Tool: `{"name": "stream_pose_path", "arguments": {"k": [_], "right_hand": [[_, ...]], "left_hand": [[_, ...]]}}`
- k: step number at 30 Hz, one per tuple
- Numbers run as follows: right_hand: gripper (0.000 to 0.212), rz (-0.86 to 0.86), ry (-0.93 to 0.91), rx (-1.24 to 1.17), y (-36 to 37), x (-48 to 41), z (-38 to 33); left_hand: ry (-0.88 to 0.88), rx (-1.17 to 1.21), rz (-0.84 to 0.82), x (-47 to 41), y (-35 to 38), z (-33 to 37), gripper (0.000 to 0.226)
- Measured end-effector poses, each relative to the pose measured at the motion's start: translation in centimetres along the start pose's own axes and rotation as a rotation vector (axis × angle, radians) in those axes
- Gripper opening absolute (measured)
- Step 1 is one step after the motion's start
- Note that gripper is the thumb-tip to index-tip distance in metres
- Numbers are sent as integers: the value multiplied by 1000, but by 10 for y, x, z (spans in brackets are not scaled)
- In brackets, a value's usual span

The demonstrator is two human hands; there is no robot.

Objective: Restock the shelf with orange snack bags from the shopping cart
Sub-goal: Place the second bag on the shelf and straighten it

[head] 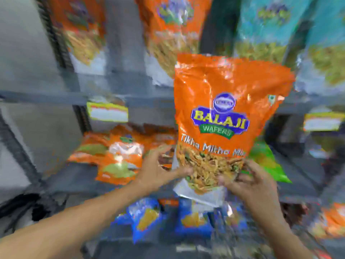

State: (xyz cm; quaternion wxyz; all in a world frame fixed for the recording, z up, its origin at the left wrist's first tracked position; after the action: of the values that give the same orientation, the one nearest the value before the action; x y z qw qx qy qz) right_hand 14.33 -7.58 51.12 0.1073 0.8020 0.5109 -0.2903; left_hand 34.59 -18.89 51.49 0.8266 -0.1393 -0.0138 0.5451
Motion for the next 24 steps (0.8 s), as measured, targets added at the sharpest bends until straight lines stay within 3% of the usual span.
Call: {"name": "stream_pose_path", "arguments": {"k": [2, 5, 7, 11, 17, 20, 24], "right_hand": [[52, -8, -101, -87, 42, -38, -45], [36, -37, -257, -175, 100, -88, -101], [38, -39, -312, -203, 135, -123, -126], [42, -66, -371, -168, 204, -190, -152], [31, -130, -266, -243, 299, -276, -125], [26, -138, -221, -245, 327, -301, -100], [25, -213, -143, -196, 347, -309, -66]], "left_hand": [[116, -30, 105, 0, -59, 41, 42], [219, -34, 231, -1, -138, 88, 31], [255, -8, 260, -7, -184, 109, 28], [298, -9, 341, -36, -264, 138, 40], [232, 6, 355, -117, -350, 131, 51], [211, 8, 329, -157, -372, 114, 37], [132, -5, 241, -188, -378, 78, 39]]}}
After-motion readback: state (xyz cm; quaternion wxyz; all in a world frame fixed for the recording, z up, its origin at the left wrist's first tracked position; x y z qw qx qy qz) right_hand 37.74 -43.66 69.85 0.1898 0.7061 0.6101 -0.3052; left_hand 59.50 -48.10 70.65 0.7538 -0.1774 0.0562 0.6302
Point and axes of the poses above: each hand's wrist, its own x-axis away from the middle knuckle, its own y-axis out of the palm, z = x × y, the point moved 6 cm from there along -x, towards the middle knuckle, and after that the axes turned 12 degrees about -y, right-handed, at the moved point
